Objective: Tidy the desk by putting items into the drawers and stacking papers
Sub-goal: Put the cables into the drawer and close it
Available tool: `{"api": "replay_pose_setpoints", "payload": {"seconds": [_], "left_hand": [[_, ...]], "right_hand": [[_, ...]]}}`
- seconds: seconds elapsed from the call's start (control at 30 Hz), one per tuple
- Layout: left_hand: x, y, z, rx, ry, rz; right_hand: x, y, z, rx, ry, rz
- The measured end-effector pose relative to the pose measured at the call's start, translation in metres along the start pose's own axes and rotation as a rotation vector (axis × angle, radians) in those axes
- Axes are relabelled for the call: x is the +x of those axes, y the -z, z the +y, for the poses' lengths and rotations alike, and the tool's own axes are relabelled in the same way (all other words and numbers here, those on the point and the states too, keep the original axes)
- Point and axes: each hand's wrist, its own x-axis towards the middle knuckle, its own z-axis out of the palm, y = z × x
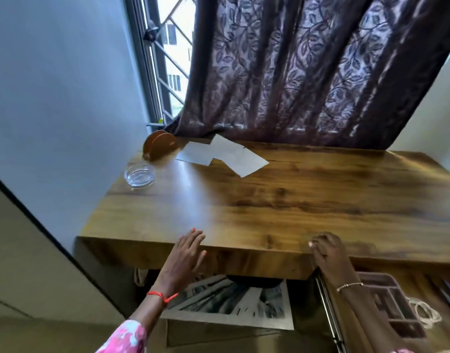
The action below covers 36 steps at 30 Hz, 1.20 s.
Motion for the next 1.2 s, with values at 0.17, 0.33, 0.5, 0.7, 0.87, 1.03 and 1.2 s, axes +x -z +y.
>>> {"api": "replay_pose_setpoints", "payload": {"seconds": [0.17, 0.33, 0.5, 0.7, 0.87, 1.03, 1.2], "left_hand": [[-0.009, 0.013, 0.0, 0.032, 0.052, -0.003], [-0.015, 0.019, 0.021, 0.03, 0.067, 0.028], [-0.024, 0.01, 0.07, -0.017, 0.068, 0.032], [-0.053, -0.014, 0.181, -0.121, 0.047, 0.065], [-0.08, -0.04, 0.292, -0.184, 0.005, 0.112], [-0.11, -0.052, 0.396, -0.229, -0.065, 0.107], [-0.15, -0.068, 0.465, -0.224, -0.149, 0.022]], "right_hand": [[0.002, -0.001, -0.019, -0.049, 0.023, -0.085], [-0.002, 0.015, -0.019, -0.058, 0.065, -0.086], [-0.035, 0.045, 0.005, -0.041, 0.056, -0.09], [-0.114, 0.089, 0.073, -0.044, 0.078, -0.09], [-0.19, 0.139, 0.141, -0.076, 0.119, -0.127], [-0.26, 0.181, 0.207, -0.045, 0.149, -0.067], [-0.32, 0.209, 0.246, -0.059, 0.024, -0.146]]}}
